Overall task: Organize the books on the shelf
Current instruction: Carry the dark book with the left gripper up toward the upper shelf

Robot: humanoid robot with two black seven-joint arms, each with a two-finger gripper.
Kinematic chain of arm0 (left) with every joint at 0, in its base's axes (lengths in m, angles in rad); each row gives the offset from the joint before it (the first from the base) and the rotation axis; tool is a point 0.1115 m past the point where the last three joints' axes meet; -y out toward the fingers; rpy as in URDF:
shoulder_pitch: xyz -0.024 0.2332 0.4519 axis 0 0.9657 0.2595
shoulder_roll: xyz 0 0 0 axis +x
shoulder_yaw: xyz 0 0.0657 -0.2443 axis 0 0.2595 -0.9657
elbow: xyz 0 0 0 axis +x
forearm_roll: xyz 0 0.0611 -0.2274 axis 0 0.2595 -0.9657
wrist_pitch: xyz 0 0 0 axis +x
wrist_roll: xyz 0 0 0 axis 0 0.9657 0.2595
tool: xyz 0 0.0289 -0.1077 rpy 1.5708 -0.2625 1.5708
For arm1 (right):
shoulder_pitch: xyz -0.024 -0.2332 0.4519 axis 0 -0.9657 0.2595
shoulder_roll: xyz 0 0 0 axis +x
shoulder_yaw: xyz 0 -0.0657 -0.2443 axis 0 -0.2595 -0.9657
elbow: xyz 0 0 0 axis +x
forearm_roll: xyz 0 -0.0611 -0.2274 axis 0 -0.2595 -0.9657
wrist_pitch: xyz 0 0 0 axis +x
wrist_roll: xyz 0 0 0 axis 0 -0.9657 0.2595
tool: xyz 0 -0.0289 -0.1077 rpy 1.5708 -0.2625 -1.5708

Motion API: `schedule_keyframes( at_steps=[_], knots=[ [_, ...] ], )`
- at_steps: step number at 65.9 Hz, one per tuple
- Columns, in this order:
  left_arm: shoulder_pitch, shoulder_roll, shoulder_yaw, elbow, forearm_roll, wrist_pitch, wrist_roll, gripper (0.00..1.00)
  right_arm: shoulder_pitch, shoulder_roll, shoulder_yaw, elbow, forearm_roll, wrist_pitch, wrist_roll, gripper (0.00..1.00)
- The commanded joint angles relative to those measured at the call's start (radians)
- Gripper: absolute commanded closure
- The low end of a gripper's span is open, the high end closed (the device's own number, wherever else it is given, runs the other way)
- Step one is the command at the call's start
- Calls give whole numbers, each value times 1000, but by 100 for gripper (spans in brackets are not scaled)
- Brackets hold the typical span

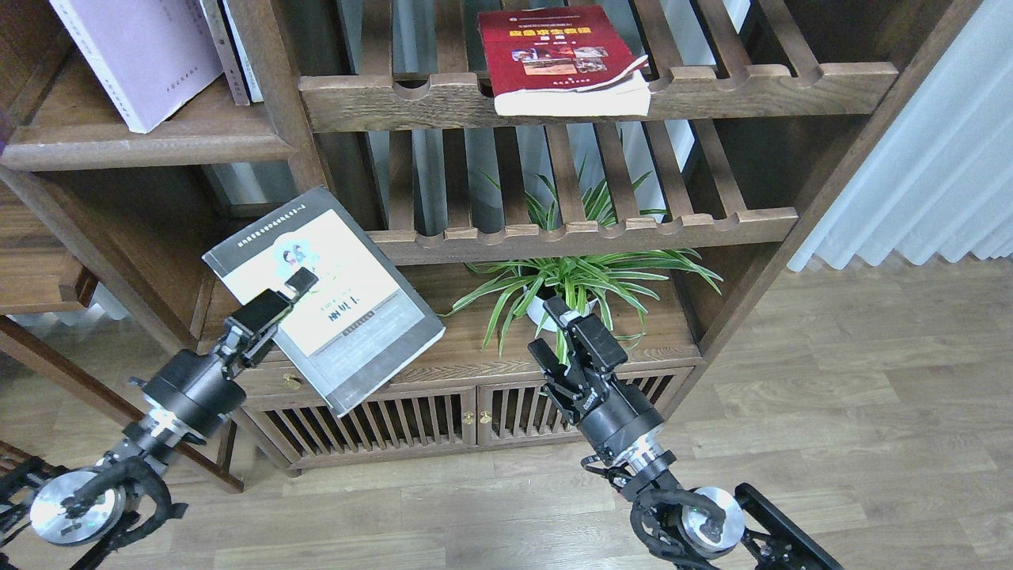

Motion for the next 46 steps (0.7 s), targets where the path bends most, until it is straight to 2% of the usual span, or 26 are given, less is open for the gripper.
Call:
schedule_keyframes(
  at_steps=[1,13,24,46],
  knots=[
    [-8,24,-25,0,1,0,0,99,2,0,-1,-1,0,0,0,5],
    [-41,97,-71,1,-1,0,-6,99,2,0,-1,-5,0,0,0,4],
    [-80,103,-117,1,-1,0,-6,99,2,0,-4,-7,-2,0,0,4],
    [-233,110,-147,1,-3,0,-3,100,0,0,-6,-7,-5,0,0,3]
  ],
)
